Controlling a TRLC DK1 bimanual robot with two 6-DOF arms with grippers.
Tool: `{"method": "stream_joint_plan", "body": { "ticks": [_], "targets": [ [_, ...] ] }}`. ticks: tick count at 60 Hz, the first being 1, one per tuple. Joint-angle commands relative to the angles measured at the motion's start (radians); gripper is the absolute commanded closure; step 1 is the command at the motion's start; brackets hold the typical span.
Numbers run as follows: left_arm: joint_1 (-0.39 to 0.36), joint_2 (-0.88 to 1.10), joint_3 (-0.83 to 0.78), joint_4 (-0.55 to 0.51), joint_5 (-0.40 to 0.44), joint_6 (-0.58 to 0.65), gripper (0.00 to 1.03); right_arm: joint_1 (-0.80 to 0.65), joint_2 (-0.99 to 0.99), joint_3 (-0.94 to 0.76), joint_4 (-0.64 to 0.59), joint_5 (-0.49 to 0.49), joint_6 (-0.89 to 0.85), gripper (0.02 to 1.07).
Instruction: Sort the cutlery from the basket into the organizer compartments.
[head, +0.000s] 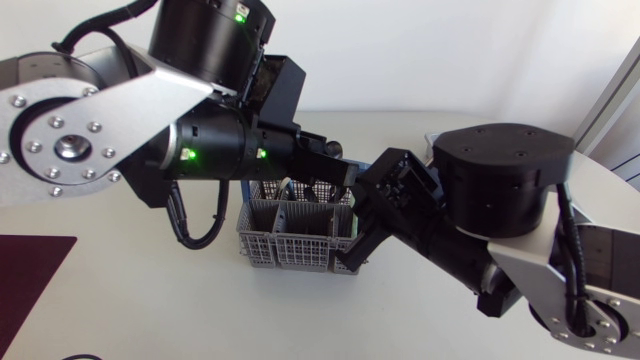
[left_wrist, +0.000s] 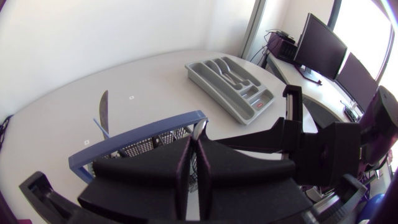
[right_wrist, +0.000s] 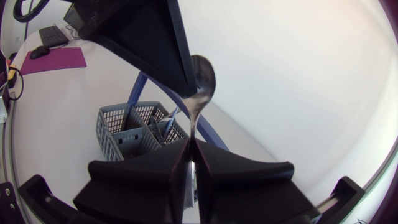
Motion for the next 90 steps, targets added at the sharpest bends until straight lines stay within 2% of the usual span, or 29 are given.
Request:
{"method": "stream_joint_plan", "body": {
  "ticks": [1, 10, 15, 23, 33, 40, 44, 52, 54, 65, 78, 90],
  "targets": [
    [0.000, 0.016, 0.033, -0.012, 0.017, -0.021, 1.00, 0.006, 0.020, 0.025, 0.007, 0.004, -0.016, 1.01],
    [-0.003, 0.016, 0.040, -0.018, 0.018, -0.021, 0.97, 0.006, 0.020, 0.023, 0.000, 0.002, -0.016, 1.01],
    [0.003, 0.018, 0.056, -0.035, 0.018, -0.035, 0.71, 0.006, 0.018, 0.020, -0.006, 0.001, -0.014, 1.01],
    [0.015, 0.022, 0.106, -0.077, 0.018, -0.036, 0.48, 0.006, 0.006, 0.011, -0.020, -0.004, -0.014, 1.01],
    [0.052, 0.022, 0.182, -0.097, 0.031, -0.050, 0.34, 0.006, -0.031, -0.015, -0.055, -0.021, -0.013, 1.01],
    [0.089, 0.022, 0.217, -0.097, 0.043, -0.052, 0.26, -0.017, -0.088, -0.044, -0.111, -0.077, -0.013, 1.01],
    [0.107, 0.022, 0.221, -0.098, 0.041, -0.045, 0.26, -0.065, -0.140, -0.062, -0.158, -0.131, -0.013, 1.01],
    [0.130, 0.021, 0.191, -0.106, 0.037, 0.002, 0.26, -0.237, -0.249, -0.092, -0.264, -0.301, -0.042, 1.01],
    [0.135, 0.015, 0.166, -0.106, 0.037, 0.014, 0.26, -0.321, -0.286, -0.098, -0.304, -0.389, -0.060, 1.01],
    [0.117, -0.034, 0.076, -0.101, -0.011, 0.057, 0.26, -0.611, -0.342, -0.099, -0.427, -0.651, -0.177, 1.01],
    [0.112, -0.068, 0.024, -0.106, -0.037, 0.080, 0.26, -0.935, -0.275, -0.095, -0.513, -0.918, -0.404, 1.01],
    [0.072, -0.084, -0.015, -0.112, -0.100, 0.116, 0.26, -1.157, -0.122, -0.053, -0.585, -1.068, -0.640, 1.01]
  ]
}}
